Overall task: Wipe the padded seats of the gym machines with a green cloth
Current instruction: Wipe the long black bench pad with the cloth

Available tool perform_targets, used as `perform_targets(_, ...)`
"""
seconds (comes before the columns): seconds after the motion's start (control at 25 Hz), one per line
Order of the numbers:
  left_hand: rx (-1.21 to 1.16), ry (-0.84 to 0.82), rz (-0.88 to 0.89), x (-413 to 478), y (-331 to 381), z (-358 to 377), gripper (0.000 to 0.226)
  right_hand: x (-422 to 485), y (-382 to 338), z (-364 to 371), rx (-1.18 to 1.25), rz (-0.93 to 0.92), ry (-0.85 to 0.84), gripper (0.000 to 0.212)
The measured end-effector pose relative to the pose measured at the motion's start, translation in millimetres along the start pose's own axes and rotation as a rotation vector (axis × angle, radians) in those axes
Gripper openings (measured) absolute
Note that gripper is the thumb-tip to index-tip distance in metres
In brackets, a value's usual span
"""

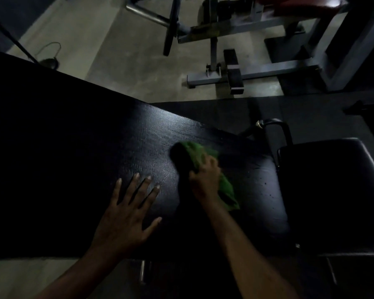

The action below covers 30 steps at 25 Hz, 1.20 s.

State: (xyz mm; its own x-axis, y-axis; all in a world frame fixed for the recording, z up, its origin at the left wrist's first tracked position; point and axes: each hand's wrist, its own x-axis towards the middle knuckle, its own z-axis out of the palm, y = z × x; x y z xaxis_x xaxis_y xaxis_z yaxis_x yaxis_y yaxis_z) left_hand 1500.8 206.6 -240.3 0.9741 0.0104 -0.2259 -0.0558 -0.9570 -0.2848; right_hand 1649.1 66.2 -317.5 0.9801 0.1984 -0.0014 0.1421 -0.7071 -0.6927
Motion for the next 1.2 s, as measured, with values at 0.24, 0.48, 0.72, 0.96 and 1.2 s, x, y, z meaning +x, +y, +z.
perform_targets(0.24, -0.051, 0.093, 0.004, 32.5, 2.9, -5.3, 0.068, 43.0, -29.4, 14.8, -0.015, -0.219, -0.127, 0.083)
perform_targets(0.48, 0.034, -0.04, 0.154, 97.0, 13.1, 13.6, 0.069, 111.8, 67.3, 12.5, -0.02, 0.126, 0.0, 0.065)
perform_targets(0.72, 0.039, 0.085, 0.177, 95.8, 16.4, 16.6, 0.063, 127.0, 118.2, -11.8, -0.011, 0.434, 0.027, 0.055)
perform_targets(0.96, 0.069, 0.053, 0.184, 96.7, 19.3, 11.7, 0.064, 63.1, -0.5, 16.0, -0.059, -0.212, -0.033, 0.069)
perform_targets(1.2, 0.041, 0.055, 0.166, 93.0, 19.4, 10.9, 0.069, 126.5, 44.3, 7.7, 0.007, -0.048, -0.058, 0.083)
